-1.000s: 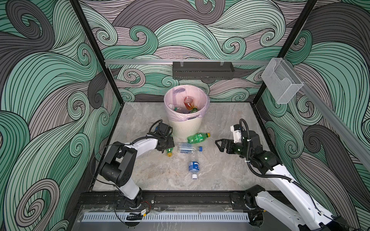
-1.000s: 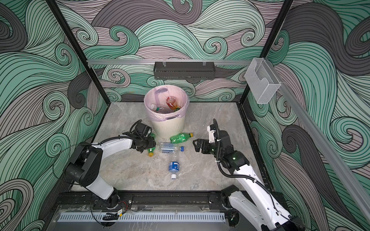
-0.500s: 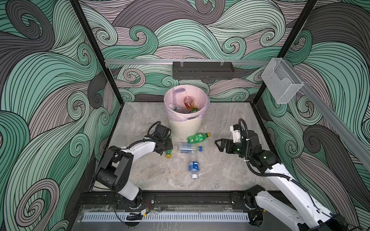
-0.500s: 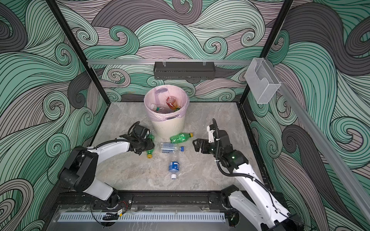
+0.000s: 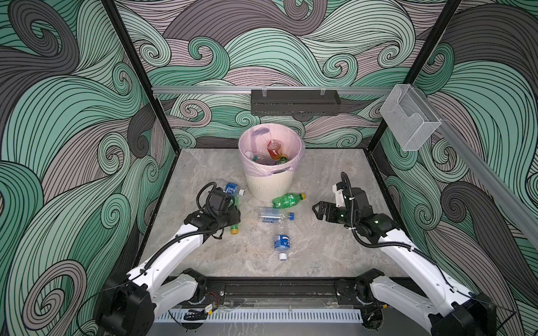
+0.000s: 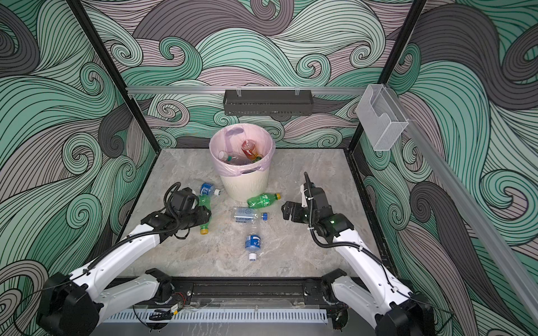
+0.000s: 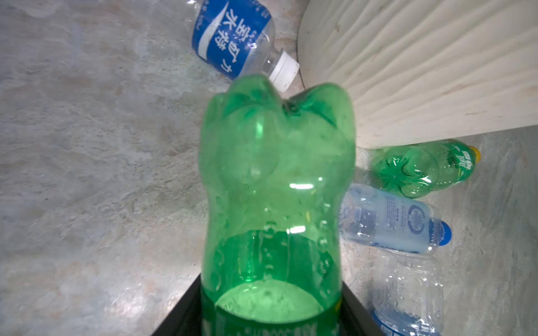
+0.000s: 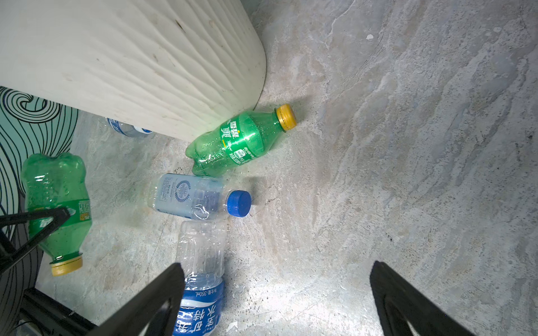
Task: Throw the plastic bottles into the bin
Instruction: 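Lift green soda bottle with left gripper toward bin while right gripper lowers toward water bottle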
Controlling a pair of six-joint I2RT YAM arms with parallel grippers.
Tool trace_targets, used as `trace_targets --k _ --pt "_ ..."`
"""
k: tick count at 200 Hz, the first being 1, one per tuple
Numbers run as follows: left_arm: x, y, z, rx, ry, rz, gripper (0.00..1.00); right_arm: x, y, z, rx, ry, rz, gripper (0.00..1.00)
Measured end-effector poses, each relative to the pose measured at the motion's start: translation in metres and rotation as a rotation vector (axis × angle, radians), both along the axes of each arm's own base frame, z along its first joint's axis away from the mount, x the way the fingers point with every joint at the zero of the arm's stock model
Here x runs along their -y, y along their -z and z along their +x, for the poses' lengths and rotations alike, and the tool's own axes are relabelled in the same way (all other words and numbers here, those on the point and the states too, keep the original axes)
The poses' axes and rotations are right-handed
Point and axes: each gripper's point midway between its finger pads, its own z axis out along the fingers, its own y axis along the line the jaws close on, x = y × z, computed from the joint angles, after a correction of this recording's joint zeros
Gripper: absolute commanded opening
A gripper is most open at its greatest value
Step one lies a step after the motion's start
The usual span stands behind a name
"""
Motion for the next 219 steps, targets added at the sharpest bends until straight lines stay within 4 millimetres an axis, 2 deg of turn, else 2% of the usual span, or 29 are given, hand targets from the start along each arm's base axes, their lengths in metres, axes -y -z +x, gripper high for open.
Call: trace_targets --k 29,50,69,103,136,150,162,169,174,182,201,219 --pt "-0.013 -0.020 -0.010 0.084 -0.033 -0.001 0.52 0.000 0.003 0.000 -0.013 0.002 -0.003 1.00" --pt "-0.016 -0.046 -0.010 0.155 -0.030 -0.011 0.53 0.000 0.004 0.001 -0.015 0.003 -0.004 1.00" --pt "-0.013 -0.080 -0.003 0.217 -0.010 -0.016 0.53 0.000 0.004 0.001 -0.017 0.007 0.000 1.00" --pt "0.002 -0.158 0.021 0.338 0.039 -0.038 0.55 0.001 0.010 -0.001 -0.031 0.013 0.001 1.00" --pt "0.034 -0.258 0.067 0.479 0.117 -0.099 0.57 0.001 0.013 -0.002 -0.041 0.020 0.005 1.00" --pt "0.054 -0.296 0.092 0.538 0.152 -0.142 0.68 0.000 0.014 -0.003 -0.045 0.024 0.013 1.00" --pt "0.072 -0.314 0.115 0.563 0.183 -0.184 0.81 0.000 0.014 -0.004 -0.048 0.031 0.026 1.00" --pt "0.082 -0.317 0.128 0.569 0.198 -0.206 0.85 -0.001 0.015 -0.004 -0.049 0.033 0.034 1.00" --pt "0.090 -0.315 0.137 0.560 0.213 -0.217 0.92 -0.001 0.016 -0.005 -0.051 0.034 0.040 1.00" --pt "0.100 -0.308 0.148 0.540 0.228 -0.234 0.93 -0.001 0.018 -0.007 -0.057 0.037 0.048 1.00" --pt "0.115 -0.270 0.164 0.449 0.255 -0.244 0.95 -0.002 0.021 -0.011 -0.067 0.032 0.060 1.00" --pt "0.115 -0.233 0.159 0.370 0.263 -0.227 0.96 -0.005 0.019 -0.014 -0.068 0.014 0.073 1.00"
